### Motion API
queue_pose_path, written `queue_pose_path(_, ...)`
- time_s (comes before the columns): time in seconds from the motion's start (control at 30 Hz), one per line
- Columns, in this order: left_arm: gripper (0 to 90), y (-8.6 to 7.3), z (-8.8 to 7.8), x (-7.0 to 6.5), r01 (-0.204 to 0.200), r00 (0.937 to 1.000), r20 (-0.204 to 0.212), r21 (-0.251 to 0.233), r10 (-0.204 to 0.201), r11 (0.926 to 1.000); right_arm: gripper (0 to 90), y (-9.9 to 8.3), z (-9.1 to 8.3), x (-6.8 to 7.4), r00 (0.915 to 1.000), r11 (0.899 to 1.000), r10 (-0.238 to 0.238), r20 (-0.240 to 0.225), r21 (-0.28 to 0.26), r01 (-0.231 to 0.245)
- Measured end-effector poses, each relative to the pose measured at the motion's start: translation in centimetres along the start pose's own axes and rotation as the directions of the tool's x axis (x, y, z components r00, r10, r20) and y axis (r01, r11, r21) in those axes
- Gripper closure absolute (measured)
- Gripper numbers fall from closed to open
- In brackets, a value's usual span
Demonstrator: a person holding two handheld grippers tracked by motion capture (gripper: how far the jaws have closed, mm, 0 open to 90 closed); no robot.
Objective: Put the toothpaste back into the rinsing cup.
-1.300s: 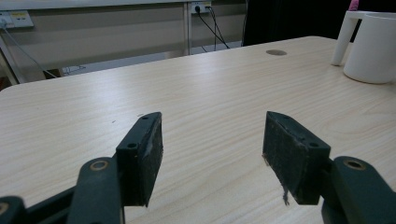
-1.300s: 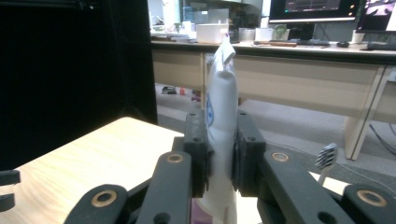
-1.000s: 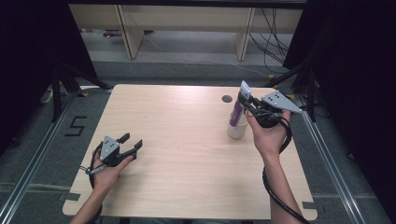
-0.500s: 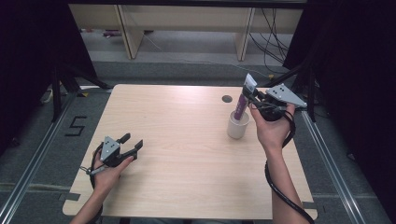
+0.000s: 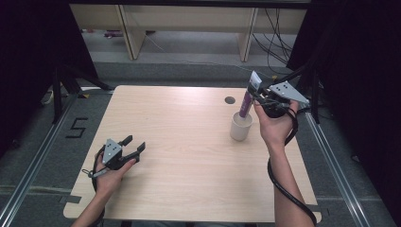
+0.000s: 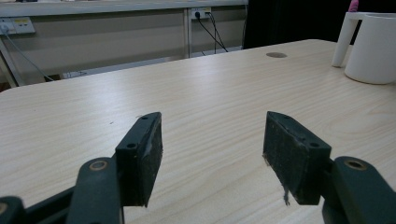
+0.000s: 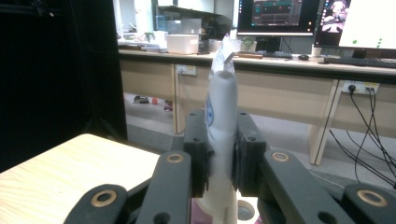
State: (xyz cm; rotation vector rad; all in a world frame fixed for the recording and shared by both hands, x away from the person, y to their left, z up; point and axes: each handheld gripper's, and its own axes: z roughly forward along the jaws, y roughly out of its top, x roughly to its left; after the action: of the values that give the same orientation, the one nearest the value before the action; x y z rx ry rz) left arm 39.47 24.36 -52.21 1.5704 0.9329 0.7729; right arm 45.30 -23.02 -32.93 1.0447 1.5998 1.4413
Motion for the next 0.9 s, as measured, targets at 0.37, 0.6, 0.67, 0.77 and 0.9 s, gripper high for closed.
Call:
queue_pose_path(0.37,37.4,-0.2,0.2,0.0,-0.005,1.0000,0.007,-0.016,0.005,0.9999,78.9,-0.2,0.7,-0.2,0.9999,1.000,-0.010,0.013,0.006,0.009)
queue_pose_path(0.6,37.4,-0.2,0.2,0.0,-0.007,1.0000,0.005,-0.016,0.007,0.9998,78.8,-0.7,1.2,-0.5,0.9993,1.000,-0.022,0.029,0.013,0.022)
queue_pose_path(0.67,37.4,-0.2,0.2,-0.1,-0.008,1.0000,0.006,-0.014,0.008,0.9999,78.8,-1.0,1.3,-0.5,0.9995,1.000,-0.003,0.030,0.027,0.002)
queue_pose_path(0.77,37.4,-0.1,0.1,-0.2,-0.010,0.9999,0.002,-0.001,0.010,0.9999,78.8,-1.4,1.6,-0.6,0.9996,0.999,0.002,0.029,0.032,-0.003)
queue_pose_path(0.9,37.4,-0.1,0.1,-0.3,-0.011,0.9999,0.003,-0.007,0.011,0.9999,78.8,-2.0,2.0,-0.7,0.9991,0.999,-0.006,0.042,0.033,0.005)
